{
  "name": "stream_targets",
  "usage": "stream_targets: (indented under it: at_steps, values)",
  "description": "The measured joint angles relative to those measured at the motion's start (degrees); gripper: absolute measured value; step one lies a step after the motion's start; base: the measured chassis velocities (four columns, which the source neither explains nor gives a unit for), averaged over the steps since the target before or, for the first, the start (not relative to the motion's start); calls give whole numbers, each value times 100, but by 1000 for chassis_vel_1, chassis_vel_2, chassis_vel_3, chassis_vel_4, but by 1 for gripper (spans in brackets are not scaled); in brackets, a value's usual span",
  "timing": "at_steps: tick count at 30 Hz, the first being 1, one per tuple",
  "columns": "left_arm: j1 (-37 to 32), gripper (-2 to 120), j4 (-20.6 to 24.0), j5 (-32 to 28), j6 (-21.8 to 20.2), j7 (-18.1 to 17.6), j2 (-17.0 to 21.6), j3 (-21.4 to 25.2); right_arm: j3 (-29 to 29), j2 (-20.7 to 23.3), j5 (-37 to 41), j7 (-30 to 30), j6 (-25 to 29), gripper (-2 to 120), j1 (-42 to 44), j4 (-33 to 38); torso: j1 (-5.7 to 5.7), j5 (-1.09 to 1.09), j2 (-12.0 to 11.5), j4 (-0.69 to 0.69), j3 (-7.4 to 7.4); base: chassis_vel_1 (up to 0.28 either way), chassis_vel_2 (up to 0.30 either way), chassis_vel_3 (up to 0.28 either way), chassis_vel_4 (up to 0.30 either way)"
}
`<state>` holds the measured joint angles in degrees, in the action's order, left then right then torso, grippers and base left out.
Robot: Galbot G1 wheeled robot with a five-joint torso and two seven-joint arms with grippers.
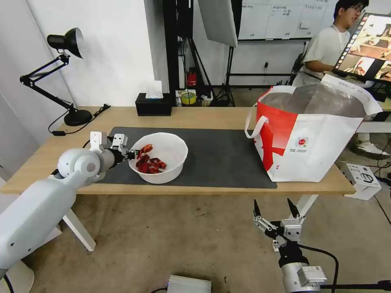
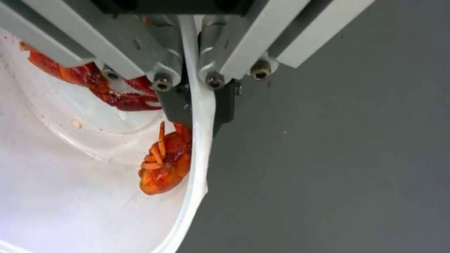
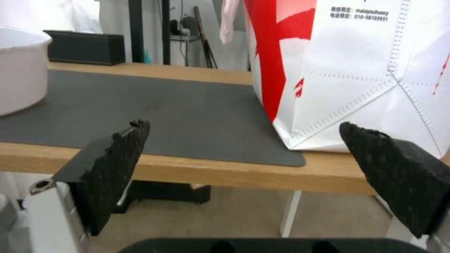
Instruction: Pick up the trash from the table and place it into the takeout bag.
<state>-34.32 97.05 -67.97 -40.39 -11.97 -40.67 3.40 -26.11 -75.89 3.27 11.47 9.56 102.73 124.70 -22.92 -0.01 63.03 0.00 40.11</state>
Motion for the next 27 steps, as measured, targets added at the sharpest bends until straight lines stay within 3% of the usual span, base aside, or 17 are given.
stream_targets:
  at_steps: [15,27]
  values:
    - [44,0,269,-602,64,-222,64,-16,0,0,0,0,0,100,0,0,0,1,0,0,0,0,0,0,0]
    - [292,0,579,-1397,62,-728,98,-74,0,0,0,0,0,100,0,0,0,1,0,0,0,0,0,0,0]
